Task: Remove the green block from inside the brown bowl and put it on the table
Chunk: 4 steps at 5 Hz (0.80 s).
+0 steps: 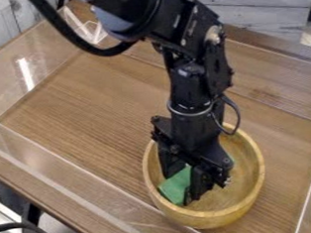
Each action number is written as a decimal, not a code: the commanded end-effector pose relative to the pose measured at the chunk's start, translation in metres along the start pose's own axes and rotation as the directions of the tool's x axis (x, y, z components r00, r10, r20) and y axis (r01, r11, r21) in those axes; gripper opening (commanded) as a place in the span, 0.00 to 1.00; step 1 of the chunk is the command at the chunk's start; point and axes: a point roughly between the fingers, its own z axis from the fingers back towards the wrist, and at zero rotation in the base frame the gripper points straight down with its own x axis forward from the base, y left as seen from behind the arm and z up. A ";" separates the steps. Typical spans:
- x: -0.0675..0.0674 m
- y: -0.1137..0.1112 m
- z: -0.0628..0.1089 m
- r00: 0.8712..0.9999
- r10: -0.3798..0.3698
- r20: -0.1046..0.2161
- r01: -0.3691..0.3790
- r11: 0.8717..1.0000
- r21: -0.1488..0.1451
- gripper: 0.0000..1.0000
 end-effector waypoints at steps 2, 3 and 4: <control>0.003 0.002 0.023 0.999 0.024 0.025 -0.023 0.999 -0.030 0.00; 0.002 0.003 0.029 0.999 0.040 0.016 -0.039 0.998 -0.045 0.00; 0.002 0.005 0.034 0.998 0.054 0.015 -0.053 0.997 -0.059 0.00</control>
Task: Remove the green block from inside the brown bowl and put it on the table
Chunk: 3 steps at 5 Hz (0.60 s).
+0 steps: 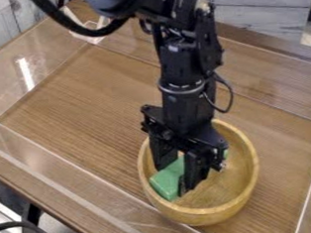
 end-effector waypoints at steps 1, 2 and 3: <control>0.010 0.000 0.021 0.997 -0.005 0.077 0.006 1.000 -0.008 0.00; 0.011 0.000 0.025 0.997 0.000 0.082 0.001 1.000 -0.018 0.00; 0.013 0.001 0.028 0.996 0.005 0.088 -0.003 1.000 -0.027 0.00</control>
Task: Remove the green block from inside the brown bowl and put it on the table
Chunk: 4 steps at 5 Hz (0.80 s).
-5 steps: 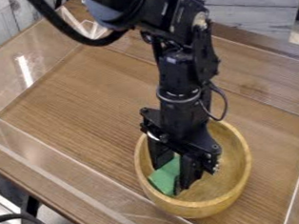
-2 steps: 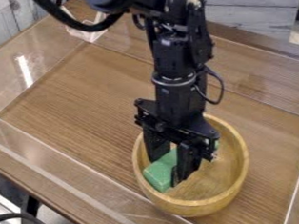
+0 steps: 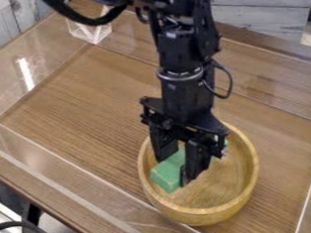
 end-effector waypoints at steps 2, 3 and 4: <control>0.014 0.000 0.023 0.996 -0.009 0.090 0.010 1.000 -0.009 0.00; 0.012 0.004 0.030 0.994 -0.006 0.112 0.008 1.000 -0.014 0.00; 0.010 0.009 0.041 0.990 0.000 0.138 0.003 1.000 -0.021 0.00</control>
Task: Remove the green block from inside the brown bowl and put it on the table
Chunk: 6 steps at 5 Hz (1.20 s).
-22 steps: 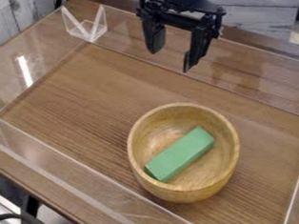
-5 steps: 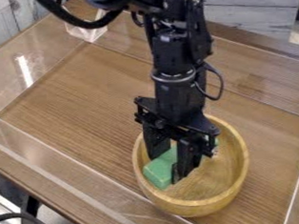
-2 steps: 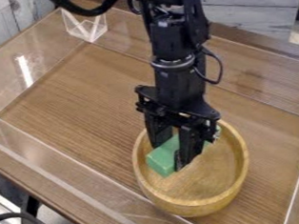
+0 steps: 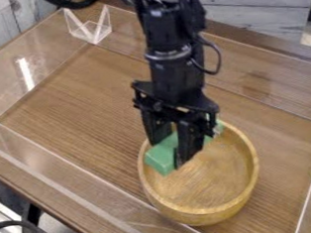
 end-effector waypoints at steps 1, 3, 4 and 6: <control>0.005 0.008 0.028 0.996 -0.003 0.087 0.003 1.000 0.005 0.00; -0.013 0.070 0.063 0.989 0.047 0.143 -0.051 0.998 0.026 0.00; -0.033 0.116 0.074 0.987 0.034 0.158 -0.041 0.998 0.040 0.00; -0.026 0.132 0.043 0.987 0.008 0.159 -0.017 0.998 0.061 0.00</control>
